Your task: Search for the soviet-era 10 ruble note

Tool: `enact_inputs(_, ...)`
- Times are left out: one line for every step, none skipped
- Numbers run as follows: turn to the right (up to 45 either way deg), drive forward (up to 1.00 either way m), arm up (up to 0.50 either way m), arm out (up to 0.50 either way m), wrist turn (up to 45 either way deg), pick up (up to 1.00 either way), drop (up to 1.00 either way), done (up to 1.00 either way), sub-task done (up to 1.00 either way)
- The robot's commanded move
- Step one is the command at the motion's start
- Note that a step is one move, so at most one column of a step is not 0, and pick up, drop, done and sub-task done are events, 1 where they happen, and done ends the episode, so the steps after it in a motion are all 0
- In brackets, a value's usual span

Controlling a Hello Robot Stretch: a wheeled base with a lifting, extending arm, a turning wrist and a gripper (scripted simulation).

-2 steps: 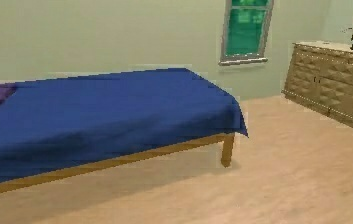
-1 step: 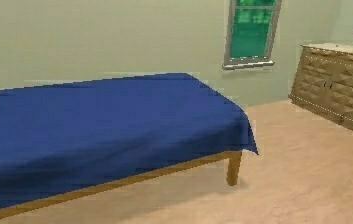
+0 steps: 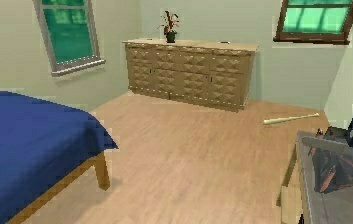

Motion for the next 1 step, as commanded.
enact_inputs(3.0,0.0,0.0,0.0,0.0,0.0,0.0,0.0,0.0)
